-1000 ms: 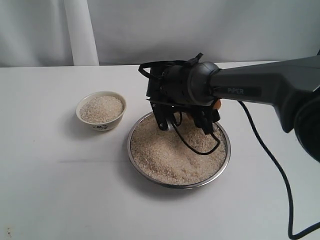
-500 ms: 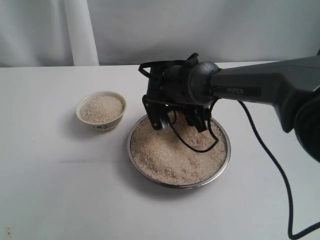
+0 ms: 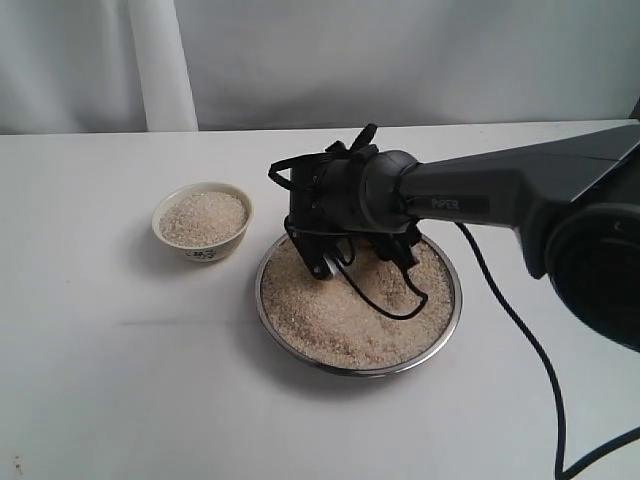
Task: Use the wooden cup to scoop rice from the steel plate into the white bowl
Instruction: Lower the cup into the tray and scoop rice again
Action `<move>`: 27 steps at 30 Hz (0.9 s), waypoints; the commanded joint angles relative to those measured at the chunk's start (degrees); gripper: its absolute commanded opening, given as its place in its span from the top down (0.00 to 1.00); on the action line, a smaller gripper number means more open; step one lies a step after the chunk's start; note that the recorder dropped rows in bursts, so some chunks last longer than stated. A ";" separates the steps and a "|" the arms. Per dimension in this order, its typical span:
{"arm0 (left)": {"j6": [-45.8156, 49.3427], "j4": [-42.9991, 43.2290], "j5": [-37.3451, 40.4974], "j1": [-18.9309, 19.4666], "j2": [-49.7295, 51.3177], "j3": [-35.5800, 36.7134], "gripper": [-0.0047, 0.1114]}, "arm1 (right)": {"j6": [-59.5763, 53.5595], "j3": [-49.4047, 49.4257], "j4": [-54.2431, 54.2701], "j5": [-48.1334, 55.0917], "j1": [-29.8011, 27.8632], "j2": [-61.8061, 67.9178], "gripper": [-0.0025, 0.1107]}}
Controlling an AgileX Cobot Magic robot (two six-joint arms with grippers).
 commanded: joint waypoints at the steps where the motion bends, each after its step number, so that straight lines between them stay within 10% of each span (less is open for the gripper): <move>1: -0.23 -0.28 -0.39 -0.26 0.01 0.11 0.96 | -3.58 -0.20 3.88 -0.13 0.44 -0.16 0.98; 27: -0.13 -0.28 -0.39 -0.26 0.01 0.11 0.96 | -7.30 -0.20 27.47 -3.20 1.61 -0.16 0.98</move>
